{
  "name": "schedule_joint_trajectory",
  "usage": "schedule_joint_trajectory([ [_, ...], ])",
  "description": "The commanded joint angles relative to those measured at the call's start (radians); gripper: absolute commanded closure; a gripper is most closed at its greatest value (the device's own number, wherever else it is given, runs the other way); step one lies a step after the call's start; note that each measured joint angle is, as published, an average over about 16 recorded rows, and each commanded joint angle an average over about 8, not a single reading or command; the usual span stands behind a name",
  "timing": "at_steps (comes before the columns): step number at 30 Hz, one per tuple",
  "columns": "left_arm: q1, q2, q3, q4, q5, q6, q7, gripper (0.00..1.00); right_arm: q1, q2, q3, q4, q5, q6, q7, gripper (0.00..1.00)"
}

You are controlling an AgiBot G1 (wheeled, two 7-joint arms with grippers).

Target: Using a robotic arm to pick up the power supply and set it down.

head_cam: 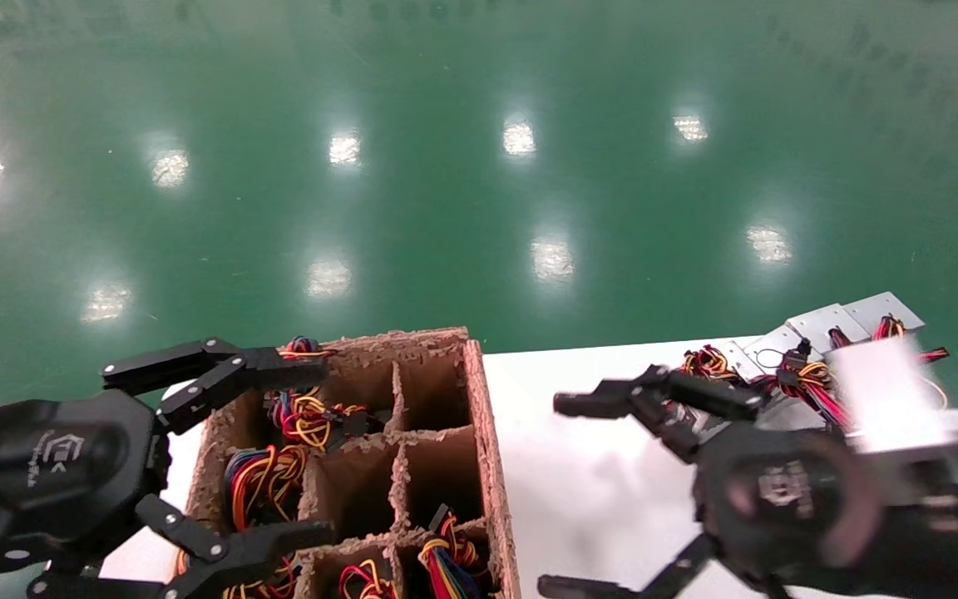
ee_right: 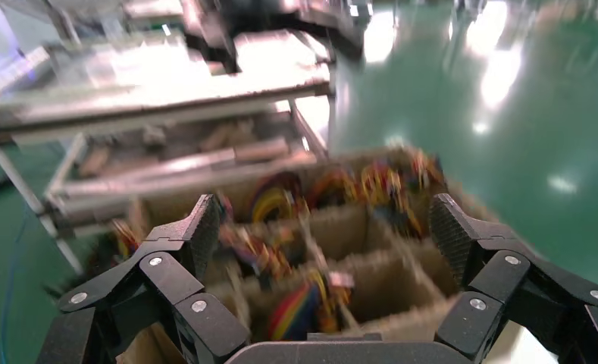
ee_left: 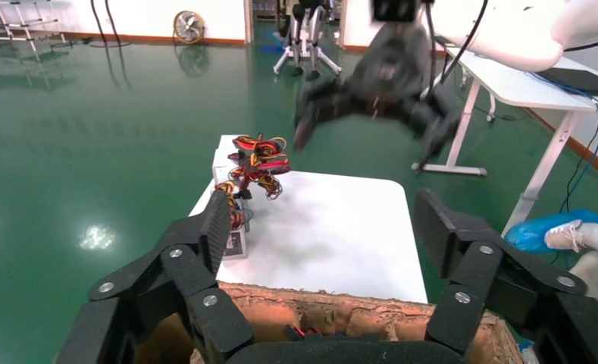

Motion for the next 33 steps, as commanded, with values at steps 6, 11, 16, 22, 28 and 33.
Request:
schedule_joint_trajectory([
  [6, 0.0, 0.0, 0.0, 0.0, 0.0, 0.0, 0.0, 1.0, -0.006, -0.066, -0.063, -0.012, -0.134, 0.064, -0.023, 0.0],
  [11, 0.0, 0.0, 0.0, 0.0, 0.0, 0.0, 0.0, 1.0, 0.003, -0.121, -0.095, -0.044, -0.179, 0.087, -0.024, 0.0],
  [16, 0.0, 0.0, 0.0, 0.0, 0.0, 0.0, 0.0, 1.0, 0.025, -0.17, -0.123, -0.073, -0.205, 0.082, -0.023, 0.01],
  [22, 0.0, 0.0, 0.0, 0.0, 0.0, 0.0, 0.0, 1.0, 0.045, -0.219, -0.157, -0.094, -0.246, 0.083, -0.024, 0.61],
  [28, 0.0, 0.0, 0.0, 0.0, 0.0, 0.0, 0.0, 1.0, 0.054, -0.248, -0.178, -0.105, -0.291, 0.108, -0.026, 1.0],
  [33, 0.0, 0.0, 0.0, 0.0, 0.0, 0.0, 0.0, 1.0, 0.053, -0.262, -0.193, -0.107, -0.33, 0.131, -0.035, 1.0],
])
